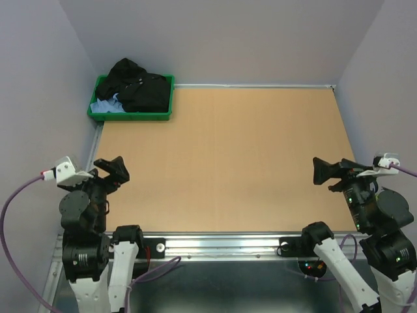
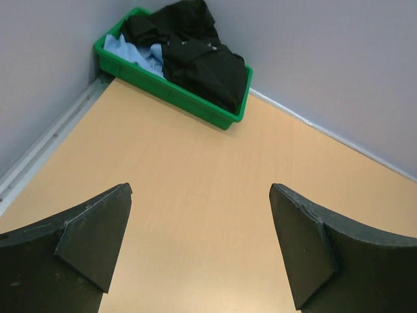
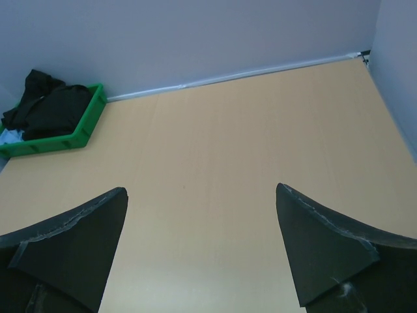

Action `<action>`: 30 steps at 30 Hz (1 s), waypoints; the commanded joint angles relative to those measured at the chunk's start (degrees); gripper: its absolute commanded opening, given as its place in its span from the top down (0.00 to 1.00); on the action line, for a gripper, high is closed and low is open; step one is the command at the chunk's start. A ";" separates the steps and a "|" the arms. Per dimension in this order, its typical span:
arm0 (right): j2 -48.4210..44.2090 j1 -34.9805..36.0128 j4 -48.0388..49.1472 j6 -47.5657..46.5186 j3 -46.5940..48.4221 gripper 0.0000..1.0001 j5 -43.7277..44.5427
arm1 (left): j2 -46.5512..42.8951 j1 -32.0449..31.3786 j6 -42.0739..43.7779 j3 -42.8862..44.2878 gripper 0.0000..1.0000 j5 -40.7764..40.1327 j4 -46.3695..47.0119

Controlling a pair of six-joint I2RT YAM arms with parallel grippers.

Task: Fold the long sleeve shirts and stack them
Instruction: Grab the shirt from the pile

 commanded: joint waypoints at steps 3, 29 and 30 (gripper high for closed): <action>4.13 0.42 2.08 -0.46 1.10 0.00 -2.36 | 13.60 0.21 -5.53 -2.48 0.01 1.54 13.31; 22.33 0.42 4.81 6.83 -1.44 0.00 -5.26 | 97.74 0.29 -5.27 43.36 0.02 -3.55 33.98; 22.50 0.42 5.07 7.09 -1.53 0.00 -5.17 | 99.50 0.29 -5.63 45.22 0.02 -3.47 33.98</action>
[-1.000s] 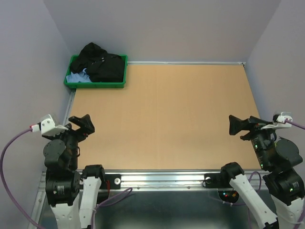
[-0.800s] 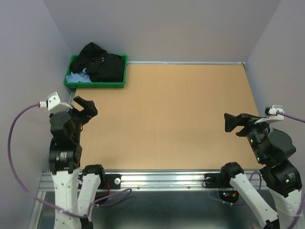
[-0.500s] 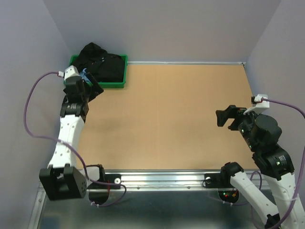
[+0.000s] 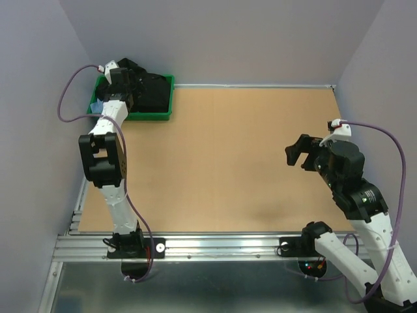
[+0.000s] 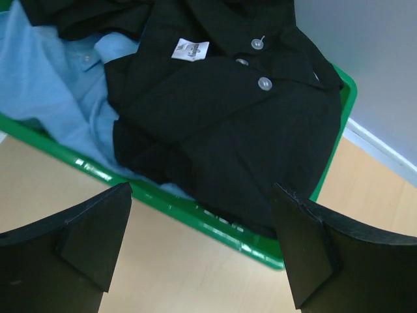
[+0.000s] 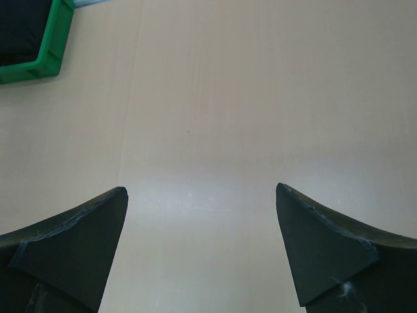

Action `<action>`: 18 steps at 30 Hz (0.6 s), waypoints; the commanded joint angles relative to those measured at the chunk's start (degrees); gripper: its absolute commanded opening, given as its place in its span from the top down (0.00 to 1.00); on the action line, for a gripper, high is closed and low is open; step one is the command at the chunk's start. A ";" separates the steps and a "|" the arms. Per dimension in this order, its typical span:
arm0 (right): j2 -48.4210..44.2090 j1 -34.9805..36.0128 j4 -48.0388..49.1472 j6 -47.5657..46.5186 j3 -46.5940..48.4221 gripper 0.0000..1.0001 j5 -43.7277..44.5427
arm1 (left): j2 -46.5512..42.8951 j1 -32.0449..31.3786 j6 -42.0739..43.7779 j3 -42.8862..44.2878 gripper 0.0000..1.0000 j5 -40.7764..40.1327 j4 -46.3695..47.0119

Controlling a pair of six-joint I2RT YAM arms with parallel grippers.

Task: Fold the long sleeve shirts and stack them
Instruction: Grab the shirt from the pile

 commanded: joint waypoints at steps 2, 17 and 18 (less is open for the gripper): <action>1.02 0.42 3.80 1.93 -0.72 0.00 -0.04 | 7.53 0.29 -2.51 11.40 0.05 -0.98 1.39; 2.87 0.42 4.33 4.49 -0.20 0.00 -0.21 | 14.14 0.29 -4.27 15.13 1.00 0.87 4.82; 2.87 0.34 4.33 4.49 -0.11 0.00 -0.30 | 13.18 0.29 -3.83 14.43 1.00 0.96 7.17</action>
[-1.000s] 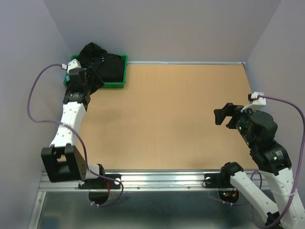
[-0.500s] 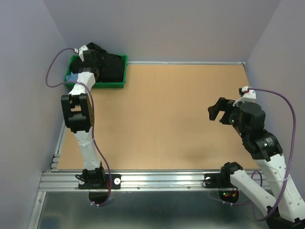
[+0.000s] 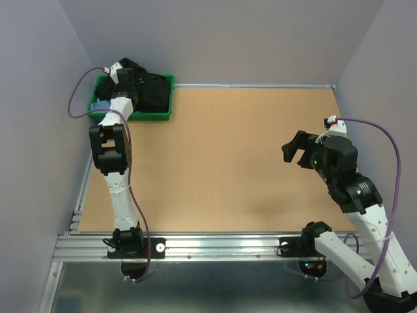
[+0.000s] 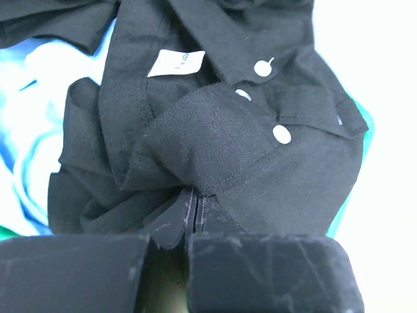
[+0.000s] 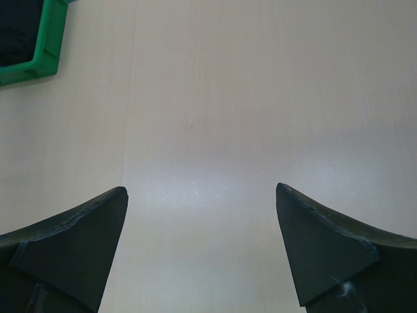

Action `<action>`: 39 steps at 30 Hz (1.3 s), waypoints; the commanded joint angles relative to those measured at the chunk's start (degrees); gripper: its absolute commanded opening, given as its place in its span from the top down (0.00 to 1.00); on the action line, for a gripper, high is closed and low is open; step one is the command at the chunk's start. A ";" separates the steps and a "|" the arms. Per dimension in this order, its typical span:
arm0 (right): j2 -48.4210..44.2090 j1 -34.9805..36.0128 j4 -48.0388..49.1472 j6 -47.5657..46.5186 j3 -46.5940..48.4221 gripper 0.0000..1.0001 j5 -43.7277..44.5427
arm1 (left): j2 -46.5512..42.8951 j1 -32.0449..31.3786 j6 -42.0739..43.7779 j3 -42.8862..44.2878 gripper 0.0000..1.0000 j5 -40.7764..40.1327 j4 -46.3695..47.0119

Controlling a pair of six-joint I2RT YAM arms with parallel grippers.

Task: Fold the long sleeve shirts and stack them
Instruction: Grab the shirt from the pile, then move the shirt to the center of the board

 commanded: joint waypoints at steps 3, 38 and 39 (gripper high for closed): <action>-0.21 0.42 3.46 -0.04 0.26 0.00 -0.41 | -9.84 0.21 1.95 -2.99 1.00 0.90 8.62; -9.79 0.42 3.46 -5.23 4.40 0.00 -4.54 | -28.40 -35.99 1.95 28.80 1.00 0.90 9.24; -10.14 0.42 3.46 -5.23 4.48 0.00 -4.11 | -28.22 -36.61 1.95 29.78 1.00 0.90 9.59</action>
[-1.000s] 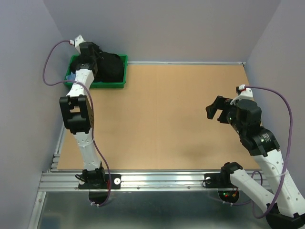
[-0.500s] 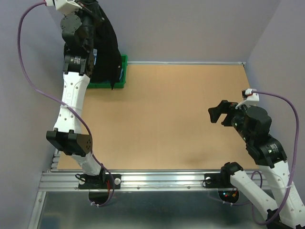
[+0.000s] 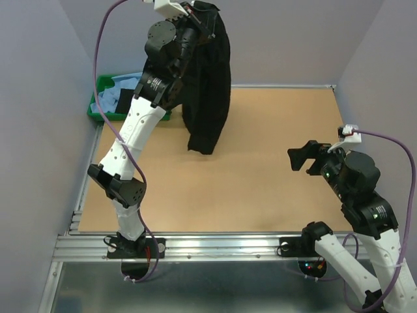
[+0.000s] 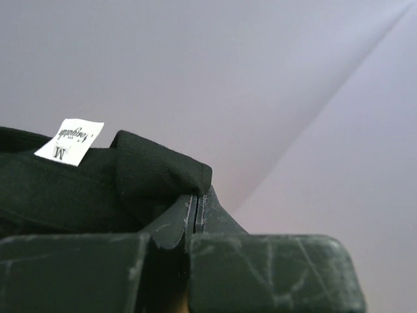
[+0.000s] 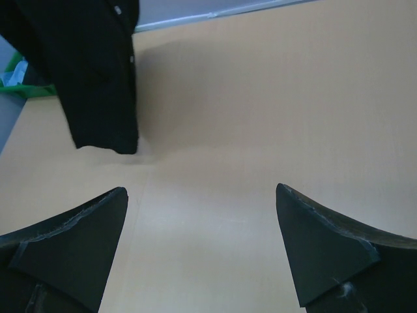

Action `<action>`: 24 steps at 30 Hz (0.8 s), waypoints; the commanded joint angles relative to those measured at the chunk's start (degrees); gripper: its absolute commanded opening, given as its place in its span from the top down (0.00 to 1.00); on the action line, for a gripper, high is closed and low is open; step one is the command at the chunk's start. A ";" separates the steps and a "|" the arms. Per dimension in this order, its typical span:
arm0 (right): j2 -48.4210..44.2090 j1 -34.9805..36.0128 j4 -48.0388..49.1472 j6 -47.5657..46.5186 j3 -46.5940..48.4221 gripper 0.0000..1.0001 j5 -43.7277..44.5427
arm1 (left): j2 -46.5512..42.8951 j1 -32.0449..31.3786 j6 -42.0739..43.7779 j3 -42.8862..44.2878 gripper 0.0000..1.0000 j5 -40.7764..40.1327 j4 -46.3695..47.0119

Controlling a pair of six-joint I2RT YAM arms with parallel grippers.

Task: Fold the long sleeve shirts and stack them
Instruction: Move the shirt to the center of the board

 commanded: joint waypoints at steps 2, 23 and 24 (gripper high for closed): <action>-1.27 0.51 3.04 -1.12 4.07 0.00 0.27 | -2.95 -3.58 0.68 9.45 1.00 0.22 6.38; 11.99 0.42 3.66 -7.97 0.56 0.00 -7.20 | -58.39 -4.19 -13.65 -75.69 0.65 -9.66 -11.60; 13.13 0.42 3.83 -8.06 -0.32 0.00 -9.11 | -60.77 -4.19 -16.08 -80.85 0.44 -13.89 -17.46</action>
